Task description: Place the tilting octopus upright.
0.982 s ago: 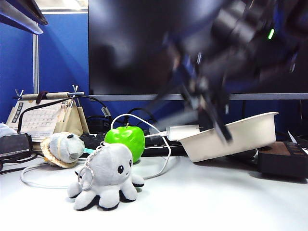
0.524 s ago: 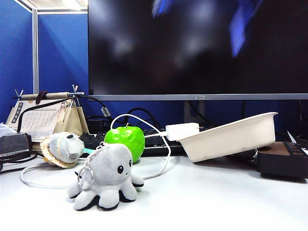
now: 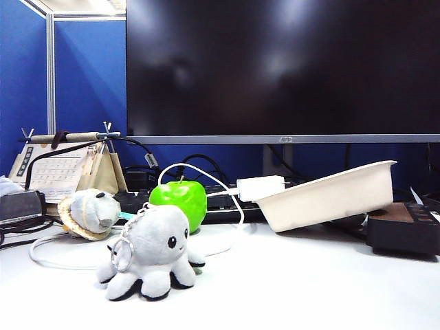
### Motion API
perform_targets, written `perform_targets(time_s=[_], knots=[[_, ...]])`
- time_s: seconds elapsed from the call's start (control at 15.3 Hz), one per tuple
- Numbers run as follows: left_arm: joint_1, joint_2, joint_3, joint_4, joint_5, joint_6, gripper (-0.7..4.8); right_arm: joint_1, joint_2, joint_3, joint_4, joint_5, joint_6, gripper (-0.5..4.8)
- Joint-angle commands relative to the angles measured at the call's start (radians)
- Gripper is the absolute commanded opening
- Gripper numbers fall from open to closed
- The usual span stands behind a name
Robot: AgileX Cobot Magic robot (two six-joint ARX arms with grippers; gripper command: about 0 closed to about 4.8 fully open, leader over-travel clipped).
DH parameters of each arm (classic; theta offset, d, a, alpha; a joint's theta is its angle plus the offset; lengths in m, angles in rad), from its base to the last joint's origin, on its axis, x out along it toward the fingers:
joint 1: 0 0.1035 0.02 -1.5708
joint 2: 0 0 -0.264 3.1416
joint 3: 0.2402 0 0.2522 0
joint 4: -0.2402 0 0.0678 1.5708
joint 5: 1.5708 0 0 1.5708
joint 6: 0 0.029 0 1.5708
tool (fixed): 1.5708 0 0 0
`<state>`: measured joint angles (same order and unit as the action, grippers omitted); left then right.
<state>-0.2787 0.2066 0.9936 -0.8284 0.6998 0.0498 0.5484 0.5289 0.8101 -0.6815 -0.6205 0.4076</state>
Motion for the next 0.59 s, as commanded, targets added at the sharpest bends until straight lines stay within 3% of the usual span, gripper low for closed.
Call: perform_targets(time_s=[0.07,0.2,0.26,0.39,0.46,0.59], knots=[[0.000,-0.058,0.002,-0.005,-0.008,-0.018,-0.06,0.002,-0.136,0.002,-0.003,0.037,-0.011,-0.01],[0.001,-0.069,0.002,-0.021,-0.008,-0.028,-0.06,0.001,-0.248,0.001,-0.003,0.119,-0.027,-0.01],[0.001,-0.067,-0.010,0.005,-0.047,-0.027,-0.06,0.001,-0.346,-0.003,-0.006,0.314,-0.090,-0.01],[0.001,-0.067,-0.040,0.065,-0.125,-0.024,-0.06,-0.001,-0.409,-0.025,-0.003,0.486,-0.148,-0.01],[0.000,-0.067,-0.102,0.154,-0.161,-0.024,-0.06,-0.002,-0.455,-0.072,0.000,0.668,-0.158,-0.01],[0.001,-0.067,-0.241,0.311,-0.214,-0.024,-0.06,-0.002,-0.472,-0.180,0.010,0.867,-0.157,-0.01]])
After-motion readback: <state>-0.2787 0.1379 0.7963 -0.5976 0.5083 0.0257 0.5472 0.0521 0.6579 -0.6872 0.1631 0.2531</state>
